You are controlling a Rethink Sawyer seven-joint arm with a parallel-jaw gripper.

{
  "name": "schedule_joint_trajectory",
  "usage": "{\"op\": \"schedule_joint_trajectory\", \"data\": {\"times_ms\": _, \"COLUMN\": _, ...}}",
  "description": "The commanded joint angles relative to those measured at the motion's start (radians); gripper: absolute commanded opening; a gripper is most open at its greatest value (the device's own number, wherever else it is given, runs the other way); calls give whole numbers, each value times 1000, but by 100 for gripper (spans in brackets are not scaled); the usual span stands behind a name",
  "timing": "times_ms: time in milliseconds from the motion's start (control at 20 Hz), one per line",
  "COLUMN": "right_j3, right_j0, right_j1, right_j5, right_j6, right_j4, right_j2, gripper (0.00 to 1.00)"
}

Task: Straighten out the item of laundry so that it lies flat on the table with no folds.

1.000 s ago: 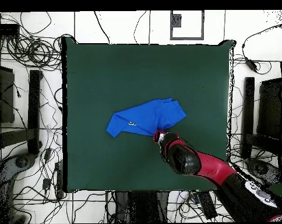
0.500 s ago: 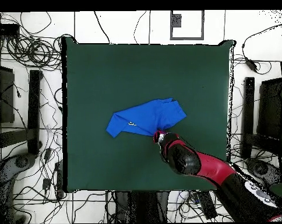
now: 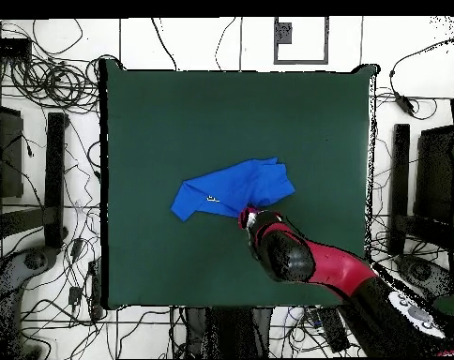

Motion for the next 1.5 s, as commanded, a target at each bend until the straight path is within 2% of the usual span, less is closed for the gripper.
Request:
{"op": "schedule_joint_trajectory", "data": {"times_ms": 50, "right_j3": 110, "right_j0": 214, "right_j1": -160, "right_j5": 49, "right_j6": 333, "right_j4": 177, "right_j2": -50, "gripper": 0}}
{"op": "schedule_joint_trajectory", "data": {"times_ms": 350, "right_j3": 134, "right_j0": 385, "right_j1": -250, "right_j5": 76, "right_j6": 383, "right_j4": 353, "right_j2": -157, "gripper": 0}}
{"op": "schedule_joint_trajectory", "data": {"times_ms": 800, "right_j3": 180, "right_j0": 558, "right_j1": -312, "right_j5": 66, "right_j6": 417, "right_j4": 488, "right_j2": -271, "gripper": 0}}
{"op": "schedule_joint_trajectory", "data": {"times_ms": 1500, "right_j3": 239, "right_j0": 562, "right_j1": -317, "right_j5": -3, "right_j6": 454, "right_j4": 509, "right_j2": -250, "gripper": 0}}
